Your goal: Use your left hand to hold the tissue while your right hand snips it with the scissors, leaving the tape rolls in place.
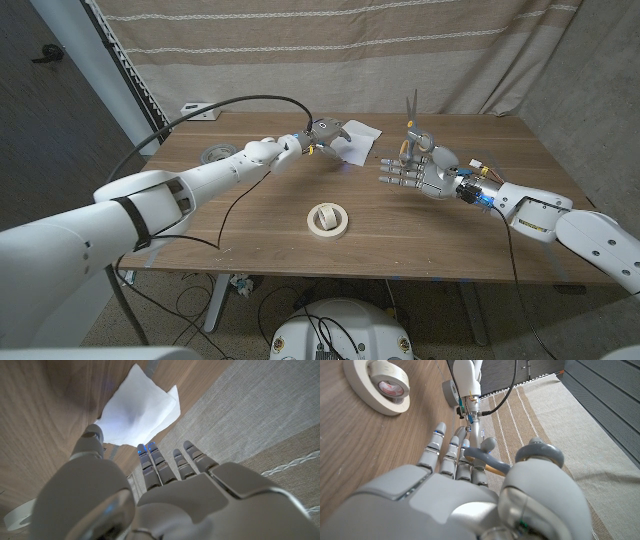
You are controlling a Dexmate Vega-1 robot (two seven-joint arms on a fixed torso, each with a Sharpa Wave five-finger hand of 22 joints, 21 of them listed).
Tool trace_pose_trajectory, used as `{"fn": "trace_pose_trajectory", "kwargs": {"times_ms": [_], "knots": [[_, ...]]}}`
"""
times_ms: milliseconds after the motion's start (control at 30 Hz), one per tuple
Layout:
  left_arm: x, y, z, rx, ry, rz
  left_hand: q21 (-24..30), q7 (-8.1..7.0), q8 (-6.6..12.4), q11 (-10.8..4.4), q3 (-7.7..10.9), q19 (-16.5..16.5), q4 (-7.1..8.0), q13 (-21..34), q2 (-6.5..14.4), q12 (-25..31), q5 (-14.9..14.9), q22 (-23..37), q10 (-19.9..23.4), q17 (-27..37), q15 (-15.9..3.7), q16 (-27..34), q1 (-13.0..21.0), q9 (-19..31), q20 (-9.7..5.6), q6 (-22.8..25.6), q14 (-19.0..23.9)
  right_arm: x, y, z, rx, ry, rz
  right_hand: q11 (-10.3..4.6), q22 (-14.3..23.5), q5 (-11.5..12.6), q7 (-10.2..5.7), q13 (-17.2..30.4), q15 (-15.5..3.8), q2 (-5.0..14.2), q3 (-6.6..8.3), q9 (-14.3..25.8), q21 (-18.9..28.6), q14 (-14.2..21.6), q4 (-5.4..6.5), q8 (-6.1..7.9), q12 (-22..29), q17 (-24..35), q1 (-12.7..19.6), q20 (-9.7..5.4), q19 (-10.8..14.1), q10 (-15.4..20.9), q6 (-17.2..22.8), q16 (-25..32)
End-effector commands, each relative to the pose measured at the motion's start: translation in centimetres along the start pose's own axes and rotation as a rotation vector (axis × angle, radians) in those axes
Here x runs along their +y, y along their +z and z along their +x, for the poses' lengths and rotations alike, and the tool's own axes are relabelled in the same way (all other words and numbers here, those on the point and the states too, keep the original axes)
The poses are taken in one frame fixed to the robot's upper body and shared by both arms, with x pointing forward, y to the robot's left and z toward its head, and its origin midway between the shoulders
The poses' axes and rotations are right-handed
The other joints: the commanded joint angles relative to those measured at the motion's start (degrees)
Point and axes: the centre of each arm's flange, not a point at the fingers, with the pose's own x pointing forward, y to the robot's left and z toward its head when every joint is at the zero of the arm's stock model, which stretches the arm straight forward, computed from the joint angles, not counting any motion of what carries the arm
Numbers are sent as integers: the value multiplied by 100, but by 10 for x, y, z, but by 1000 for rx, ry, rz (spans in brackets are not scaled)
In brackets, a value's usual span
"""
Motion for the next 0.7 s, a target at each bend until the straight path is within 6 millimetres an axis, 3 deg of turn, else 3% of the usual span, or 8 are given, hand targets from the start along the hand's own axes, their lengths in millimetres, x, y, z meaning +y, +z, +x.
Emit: {"fn": "trace_pose_trajectory", "kwargs": {"times_ms": [33, 167, 400, 433, 533, 700], "knots": [[-3, 6, 7, -13, -26, -12, 17, 5, -41, 86, -11, 25, 21, 10, 59, -31, 39, 8, -60, 5, -787, -17, -15, 5, -32, 12, -39, 1, 3, 0, 2, -2, -9, 26, 8, -8, -2, 14, -8, 71, -36, 31, -16, 46, 5, 32, -4, 24, 16, 19, 57, 19, -7, -2], [-5, 6, 10, -16, -36, -21, 20, 4, -69, 411, -20, 38, 18, -8, 64, -20, 34, 5, -62, -4, -677, -17, -16, 3, -35, 3, -58, 1, 4, 0, 2, -5, -12, 35, 9, -7, -6, 15, -7, 79, -42, -2, -33, 50, 3, 20, -5, 24, 21, 19, 67, 23, 9, -1], [-8, 8, 14, -21, -48, -35, 18, 13, -106, 288, -24, 37, 16, -21, 74, -69, 29, 4, -219, -7, -691, -43, -12, -3, -44, -44, -155, 2, 5, -1, 3, -8, -13, 36, 9, -6, -5, 15, -6, 87, -49, 3, -55, 51, -1, 31, -6, 24, 30, 19, 77, 27, 10, -2], [-8, 8, 14, -21, -53, -42, 18, 68, -110, 285, -21, 36, 23, -23, 90, -64, 27, 4, -217, -6, -691, -39, -18, -4, -46, -48, -157, 1, 5, -1, 2, -8, -12, 32, 10, -6, -3, 15, -8, 87, -52, 3, -59, 52, -1, 33, -5, 24, 30, 19, 79, 31, 12, -2], [-11, 9, 16, -25, -67, -56, 17, 558, -173, 220, 14, 17, 109, -36, 269, -52, 3, 10, -244, 0, -705, -24, -95, -7, -62, -191, -195, 2, 5, -2, 2, -7, -13, 27, 10, -4, 8, 15, -11, 92, -58, 12, -77, 49, -3, 45, -11, 23, 36, 19, 84, 20, 16, -4], [-11, 10, 17, -26, -76, -56, 11, 614, -225, 165, 31, -4, 127, -39, 333, -46, -10, 10, -248, -1, -712, -24, -109, -9, -79, -348, -218, 2, 5, -1, 5, -8, -13, 24, 11, -4, 2, 15, -13, 97, -65, 2, -91, 54, -2, 41, -10, 23, 36, 19, 91, 28, 13, -3]]}}
